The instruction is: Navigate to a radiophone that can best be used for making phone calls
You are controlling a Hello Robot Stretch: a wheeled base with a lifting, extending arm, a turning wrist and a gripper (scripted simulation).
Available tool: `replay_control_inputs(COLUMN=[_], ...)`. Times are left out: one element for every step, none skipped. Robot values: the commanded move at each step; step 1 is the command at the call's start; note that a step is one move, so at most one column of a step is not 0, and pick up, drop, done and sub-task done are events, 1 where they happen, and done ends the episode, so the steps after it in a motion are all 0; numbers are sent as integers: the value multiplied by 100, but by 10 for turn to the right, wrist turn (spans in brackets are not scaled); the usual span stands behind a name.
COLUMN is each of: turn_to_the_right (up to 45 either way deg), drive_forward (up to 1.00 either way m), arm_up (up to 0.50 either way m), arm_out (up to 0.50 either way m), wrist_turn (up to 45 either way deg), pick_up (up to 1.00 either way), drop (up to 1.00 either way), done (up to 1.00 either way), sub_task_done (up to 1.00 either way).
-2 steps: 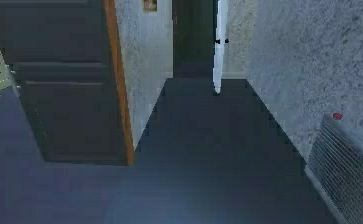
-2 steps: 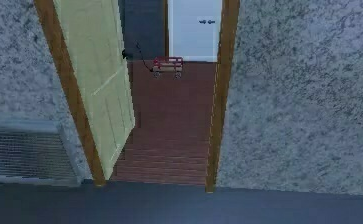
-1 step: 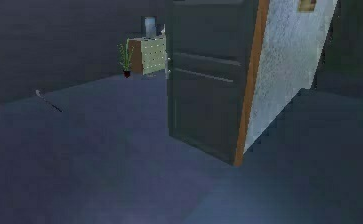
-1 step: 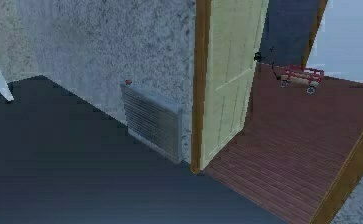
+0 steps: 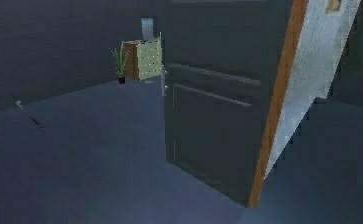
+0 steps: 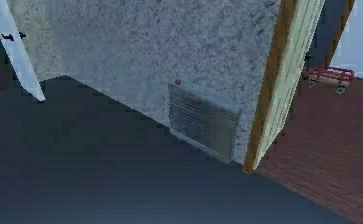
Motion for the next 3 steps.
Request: replay_control_inputs(turn_to_the_right=[-240, 0, -60], drive_forward=[0, 100, 0], arm_up=[0, 0, 0], arm_out=[0, 0, 0], wrist_turn=[0, 0, 0], pick_up=[0, 0, 0], drop=[0, 0, 0], done=[0, 0, 0], sub_task_done=[0, 0, 0])
